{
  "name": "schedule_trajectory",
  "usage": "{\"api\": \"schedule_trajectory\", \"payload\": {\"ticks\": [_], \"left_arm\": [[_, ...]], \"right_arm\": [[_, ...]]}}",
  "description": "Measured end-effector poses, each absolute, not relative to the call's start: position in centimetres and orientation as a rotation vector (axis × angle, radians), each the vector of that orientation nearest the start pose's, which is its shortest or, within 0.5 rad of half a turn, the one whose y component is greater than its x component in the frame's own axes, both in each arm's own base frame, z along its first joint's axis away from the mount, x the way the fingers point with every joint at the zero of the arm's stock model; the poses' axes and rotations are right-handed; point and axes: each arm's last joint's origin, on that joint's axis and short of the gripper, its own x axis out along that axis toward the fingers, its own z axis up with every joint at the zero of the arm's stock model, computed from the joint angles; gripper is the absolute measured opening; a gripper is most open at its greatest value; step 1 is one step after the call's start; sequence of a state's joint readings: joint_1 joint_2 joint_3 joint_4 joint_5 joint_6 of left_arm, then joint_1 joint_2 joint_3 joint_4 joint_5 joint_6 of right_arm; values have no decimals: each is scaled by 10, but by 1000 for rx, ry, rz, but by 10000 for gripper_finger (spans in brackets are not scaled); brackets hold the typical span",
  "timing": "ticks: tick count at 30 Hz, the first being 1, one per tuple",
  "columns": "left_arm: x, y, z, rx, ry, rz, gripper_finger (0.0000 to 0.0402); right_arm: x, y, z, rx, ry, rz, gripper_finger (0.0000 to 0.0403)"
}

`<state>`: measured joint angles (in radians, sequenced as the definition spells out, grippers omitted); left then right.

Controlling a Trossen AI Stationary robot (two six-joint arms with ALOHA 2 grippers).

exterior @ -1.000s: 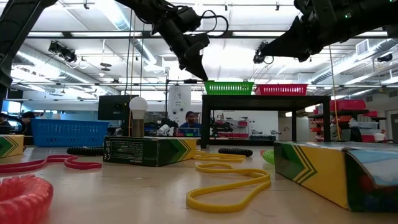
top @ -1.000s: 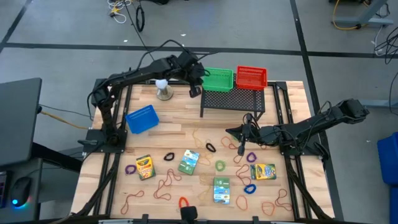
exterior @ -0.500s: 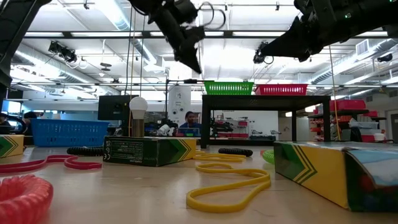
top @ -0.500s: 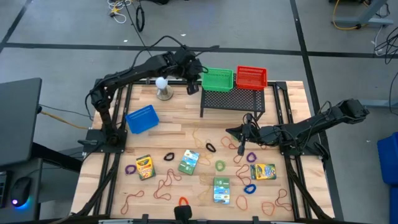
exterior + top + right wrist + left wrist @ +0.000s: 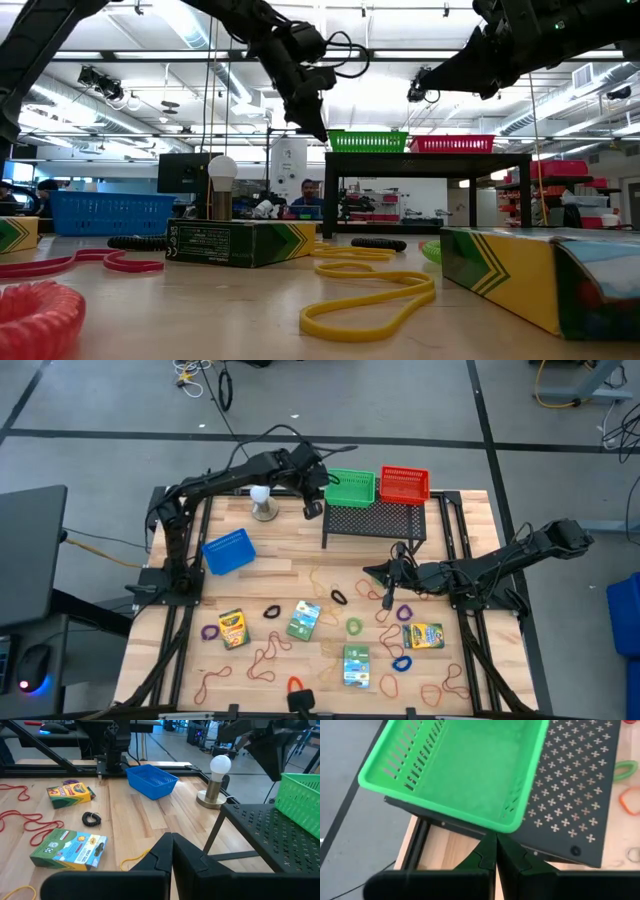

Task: Pick & Place Office Desk Supplies
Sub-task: Put the green bin on the shelf

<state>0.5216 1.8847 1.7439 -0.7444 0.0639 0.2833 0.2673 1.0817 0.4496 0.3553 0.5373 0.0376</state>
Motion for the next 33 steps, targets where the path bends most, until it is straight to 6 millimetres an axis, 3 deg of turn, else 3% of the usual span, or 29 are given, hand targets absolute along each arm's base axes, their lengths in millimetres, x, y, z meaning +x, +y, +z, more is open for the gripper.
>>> {"api": "schedule_trajectory", "payload": {"ticks": [15, 33], "left_arm": [[366, 203, 309, 11, 841, 293, 7], [363, 220, 315, 38, 761, 373, 7]], "right_arm": [[214, 43, 215, -68, 250, -270, 11], [214, 43, 215, -68, 250, -271, 11]]}}
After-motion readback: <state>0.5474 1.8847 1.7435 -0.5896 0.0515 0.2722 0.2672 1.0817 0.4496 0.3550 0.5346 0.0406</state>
